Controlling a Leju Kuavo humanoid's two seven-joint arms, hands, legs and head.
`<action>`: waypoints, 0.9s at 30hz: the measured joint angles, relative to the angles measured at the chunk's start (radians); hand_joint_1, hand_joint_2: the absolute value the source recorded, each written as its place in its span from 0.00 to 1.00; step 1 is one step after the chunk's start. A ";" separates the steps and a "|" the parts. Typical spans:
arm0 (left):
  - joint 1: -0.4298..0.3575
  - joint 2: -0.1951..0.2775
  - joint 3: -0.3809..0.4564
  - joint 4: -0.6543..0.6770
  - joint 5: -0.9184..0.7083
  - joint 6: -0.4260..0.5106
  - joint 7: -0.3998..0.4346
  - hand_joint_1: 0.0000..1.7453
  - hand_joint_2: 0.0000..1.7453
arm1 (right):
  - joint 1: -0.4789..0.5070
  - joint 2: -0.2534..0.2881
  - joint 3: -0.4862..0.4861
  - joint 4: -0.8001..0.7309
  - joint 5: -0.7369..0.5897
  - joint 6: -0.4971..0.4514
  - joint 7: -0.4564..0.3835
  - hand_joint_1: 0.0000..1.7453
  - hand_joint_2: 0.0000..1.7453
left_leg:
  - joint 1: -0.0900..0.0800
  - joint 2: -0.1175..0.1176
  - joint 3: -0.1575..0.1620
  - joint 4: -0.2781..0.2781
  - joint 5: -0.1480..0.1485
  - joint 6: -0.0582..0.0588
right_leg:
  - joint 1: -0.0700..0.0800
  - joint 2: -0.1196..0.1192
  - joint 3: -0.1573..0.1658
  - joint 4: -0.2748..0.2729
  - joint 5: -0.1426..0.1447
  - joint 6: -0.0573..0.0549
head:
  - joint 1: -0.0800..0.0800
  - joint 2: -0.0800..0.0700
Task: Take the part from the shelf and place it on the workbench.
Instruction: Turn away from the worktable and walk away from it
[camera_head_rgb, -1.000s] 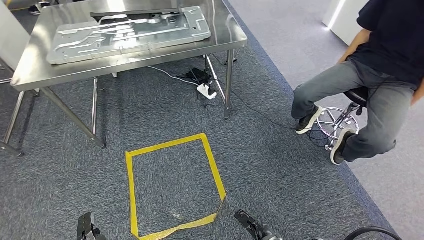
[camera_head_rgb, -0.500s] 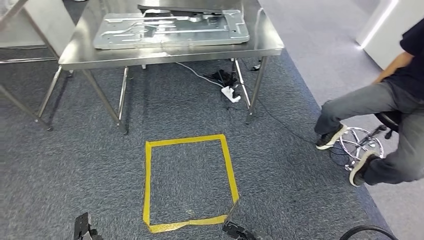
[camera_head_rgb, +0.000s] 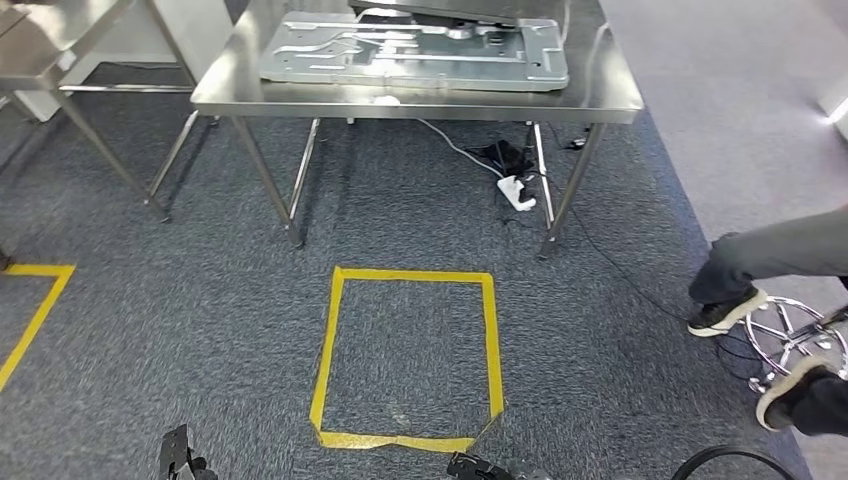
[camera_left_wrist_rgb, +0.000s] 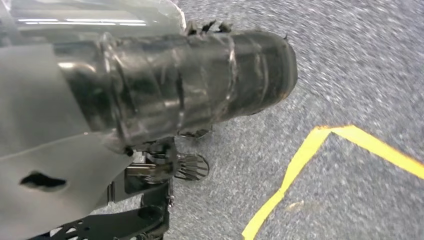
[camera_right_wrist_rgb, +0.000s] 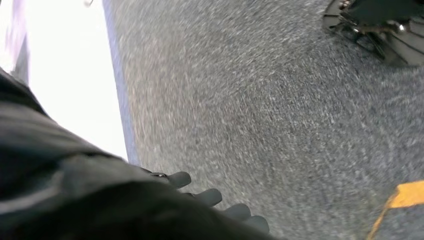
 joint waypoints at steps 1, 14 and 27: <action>0.002 0.000 0.000 0.000 0.001 0.000 0.000 0.00 0.00 | 0.000 0.000 0.004 0.000 0.002 0.000 0.000 0.00 0.00 | 0.003 0.003 -0.006 0.009 0.008 -0.003 | 0.000 -0.013 0.000 0.000 -0.001 0.000 | 0.000 0.000; -0.010 -0.001 0.000 0.000 0.000 -0.002 -0.008 0.00 0.00 | -0.004 -0.004 0.086 -0.001 0.025 0.023 0.003 0.00 0.00 | -0.009 -0.003 0.153 -0.293 0.131 0.055 | 0.002 0.009 -0.064 0.187 -0.117 0.036 | 0.003 0.000; -0.007 0.001 -0.001 0.000 0.000 -0.013 -0.007 1.00 0.00 | -0.006 -0.012 0.113 0.001 0.016 0.026 0.010 0.00 0.00 | -0.005 -0.106 0.111 -0.233 0.107 0.013 | -0.007 0.066 -0.007 0.015 -0.006 0.009 | 0.000 0.000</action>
